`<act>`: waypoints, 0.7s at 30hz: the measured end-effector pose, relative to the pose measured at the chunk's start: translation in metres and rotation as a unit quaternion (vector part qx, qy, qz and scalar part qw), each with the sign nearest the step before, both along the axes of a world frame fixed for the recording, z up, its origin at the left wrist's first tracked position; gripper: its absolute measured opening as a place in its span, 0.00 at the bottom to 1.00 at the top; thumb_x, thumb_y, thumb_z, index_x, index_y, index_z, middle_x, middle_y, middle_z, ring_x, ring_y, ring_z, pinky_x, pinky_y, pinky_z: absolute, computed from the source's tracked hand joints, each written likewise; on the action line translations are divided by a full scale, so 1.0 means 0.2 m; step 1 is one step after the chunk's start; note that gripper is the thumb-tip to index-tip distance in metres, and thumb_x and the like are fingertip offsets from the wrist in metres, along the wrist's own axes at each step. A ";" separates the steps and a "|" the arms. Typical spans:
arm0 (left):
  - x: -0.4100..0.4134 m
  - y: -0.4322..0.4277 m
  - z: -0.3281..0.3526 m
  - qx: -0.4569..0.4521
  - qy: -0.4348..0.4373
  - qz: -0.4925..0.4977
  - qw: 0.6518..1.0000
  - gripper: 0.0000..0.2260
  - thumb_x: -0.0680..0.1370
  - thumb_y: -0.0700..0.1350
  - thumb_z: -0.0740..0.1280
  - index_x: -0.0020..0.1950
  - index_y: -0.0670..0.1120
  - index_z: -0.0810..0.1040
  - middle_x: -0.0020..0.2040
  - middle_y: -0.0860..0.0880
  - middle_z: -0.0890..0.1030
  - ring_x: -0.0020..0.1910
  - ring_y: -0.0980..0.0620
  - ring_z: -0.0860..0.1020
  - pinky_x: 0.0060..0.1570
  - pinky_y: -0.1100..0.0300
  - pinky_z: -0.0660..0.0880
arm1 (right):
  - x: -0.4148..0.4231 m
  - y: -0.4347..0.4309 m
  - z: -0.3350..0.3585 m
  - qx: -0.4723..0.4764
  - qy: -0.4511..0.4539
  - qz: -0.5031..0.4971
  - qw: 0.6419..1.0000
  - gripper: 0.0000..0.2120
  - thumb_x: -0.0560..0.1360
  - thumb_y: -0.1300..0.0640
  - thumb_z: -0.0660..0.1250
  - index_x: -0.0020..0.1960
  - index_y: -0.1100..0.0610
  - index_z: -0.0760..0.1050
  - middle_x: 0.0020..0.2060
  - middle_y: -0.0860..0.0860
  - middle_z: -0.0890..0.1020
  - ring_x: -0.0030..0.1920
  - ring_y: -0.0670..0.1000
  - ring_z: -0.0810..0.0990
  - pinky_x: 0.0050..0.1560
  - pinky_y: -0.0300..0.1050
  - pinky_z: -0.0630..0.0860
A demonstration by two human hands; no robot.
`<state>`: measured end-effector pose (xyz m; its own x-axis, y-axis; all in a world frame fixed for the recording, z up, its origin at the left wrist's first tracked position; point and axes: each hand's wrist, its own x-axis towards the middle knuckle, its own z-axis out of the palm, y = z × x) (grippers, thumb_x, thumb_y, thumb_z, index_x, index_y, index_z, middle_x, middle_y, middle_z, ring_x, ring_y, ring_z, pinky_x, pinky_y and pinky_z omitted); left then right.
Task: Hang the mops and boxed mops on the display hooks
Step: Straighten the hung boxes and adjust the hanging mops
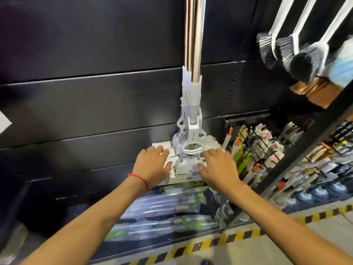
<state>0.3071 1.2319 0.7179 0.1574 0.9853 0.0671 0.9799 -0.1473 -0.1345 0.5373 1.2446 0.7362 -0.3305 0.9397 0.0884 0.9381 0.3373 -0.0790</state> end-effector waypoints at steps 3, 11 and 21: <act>0.07 0.07 -0.09 0.001 -0.014 0.005 1.000 0.20 0.81 0.57 0.56 0.61 0.47 0.79 0.57 0.46 0.81 0.53 0.40 0.80 0.45 0.50 0.75 | 0.07 0.12 -0.08 -0.010 0.010 0.022 1.000 0.19 0.81 0.46 0.61 0.66 0.54 0.77 0.61 0.53 0.83 0.59 0.57 0.78 0.58 0.53 0.73; 0.22 0.22 -0.15 0.045 -0.089 0.057 0.993 0.22 0.81 0.59 0.54 0.61 0.47 0.80 0.53 0.47 0.82 0.47 0.42 0.81 0.39 0.49 0.77 | 0.19 0.42 -0.12 -0.050 0.124 0.030 0.991 0.20 0.81 0.47 0.63 0.71 0.53 0.75 0.64 0.52 0.81 0.65 0.56 0.76 0.65 0.50 0.73; 0.36 0.48 -0.02 -0.054 -0.520 0.047 0.851 0.25 0.84 0.57 0.61 0.81 0.62 0.59 0.78 0.57 0.70 0.76 0.54 0.70 0.75 0.46 0.68 | 0.12 0.65 -0.01 -0.187 0.340 0.064 0.919 0.34 0.78 0.46 0.65 0.81 0.43 0.57 0.77 0.46 0.69 0.75 0.51 0.70 0.72 0.58 0.72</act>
